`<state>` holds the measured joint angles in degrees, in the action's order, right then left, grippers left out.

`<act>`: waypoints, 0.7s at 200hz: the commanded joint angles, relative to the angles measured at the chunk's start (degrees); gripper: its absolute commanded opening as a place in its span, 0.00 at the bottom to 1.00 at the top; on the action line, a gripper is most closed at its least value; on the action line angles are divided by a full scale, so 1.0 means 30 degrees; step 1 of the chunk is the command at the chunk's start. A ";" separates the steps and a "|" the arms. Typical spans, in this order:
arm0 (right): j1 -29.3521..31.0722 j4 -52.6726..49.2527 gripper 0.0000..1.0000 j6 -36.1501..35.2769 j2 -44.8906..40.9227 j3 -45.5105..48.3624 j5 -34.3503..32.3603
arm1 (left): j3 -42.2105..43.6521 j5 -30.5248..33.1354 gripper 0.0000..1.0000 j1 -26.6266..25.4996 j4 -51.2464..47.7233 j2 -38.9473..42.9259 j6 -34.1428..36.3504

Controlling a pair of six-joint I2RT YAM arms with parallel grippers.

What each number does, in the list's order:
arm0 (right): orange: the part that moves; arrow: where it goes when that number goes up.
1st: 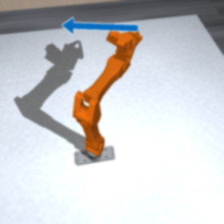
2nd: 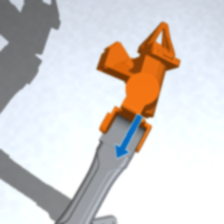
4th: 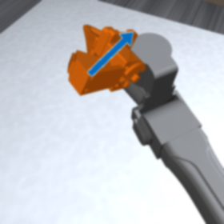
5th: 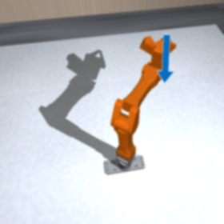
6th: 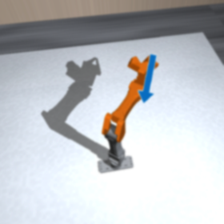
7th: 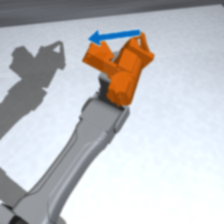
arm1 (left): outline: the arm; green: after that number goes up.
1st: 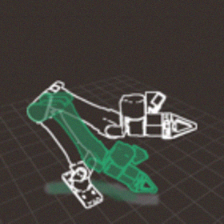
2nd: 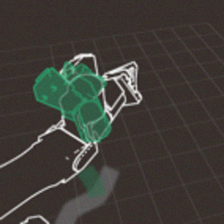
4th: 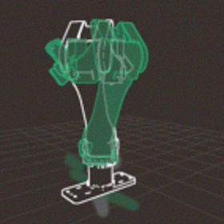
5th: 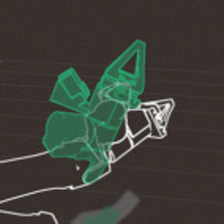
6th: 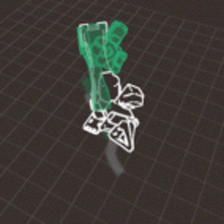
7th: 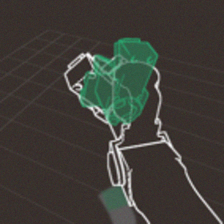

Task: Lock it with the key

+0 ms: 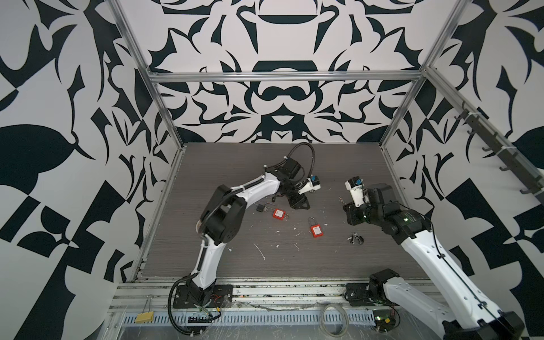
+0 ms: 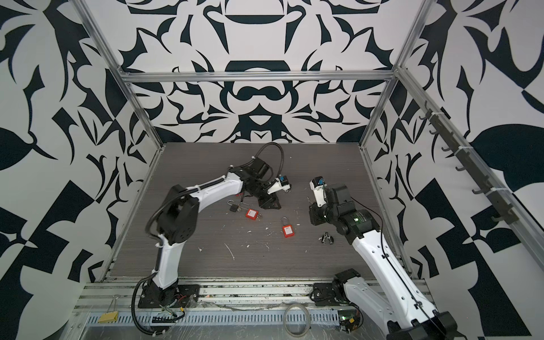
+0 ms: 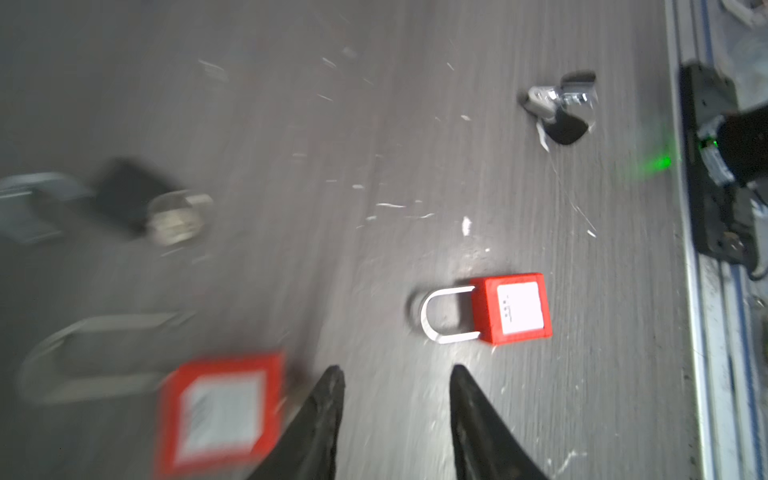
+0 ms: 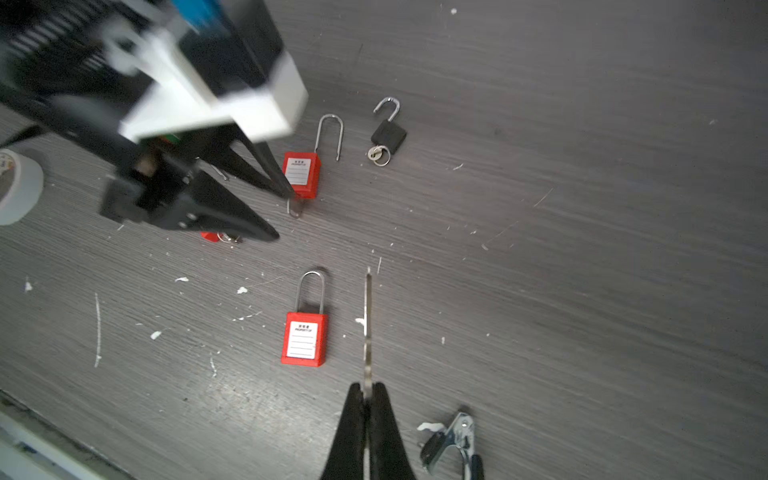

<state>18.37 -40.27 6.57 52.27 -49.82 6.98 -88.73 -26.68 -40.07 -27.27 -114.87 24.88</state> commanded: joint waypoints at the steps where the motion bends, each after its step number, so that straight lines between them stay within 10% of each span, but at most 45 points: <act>1: 0.0513 -0.0175 0.00 0.3614 0.0423 -0.0157 -0.0586 | 0.3899 0.1669 0.45 0.0760 0.4681 0.3446 -0.2143; 69: 0.4782 0.1886 0.00 0.7306 0.5073 0.1625 -0.3738 | 1.3364 0.3699 0.45 0.0651 0.7063 1.3238 -0.4352; 140: 0.4858 0.3797 0.00 0.6955 0.8331 0.2708 -0.3375 | 1.5677 0.3677 0.45 0.0643 0.6249 1.7578 -0.4555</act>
<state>32.71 -31.70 26.72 75.81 -42.57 -2.20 -43.29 -15.86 -38.06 -8.36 -63.05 12.29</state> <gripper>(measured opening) 0.063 0.451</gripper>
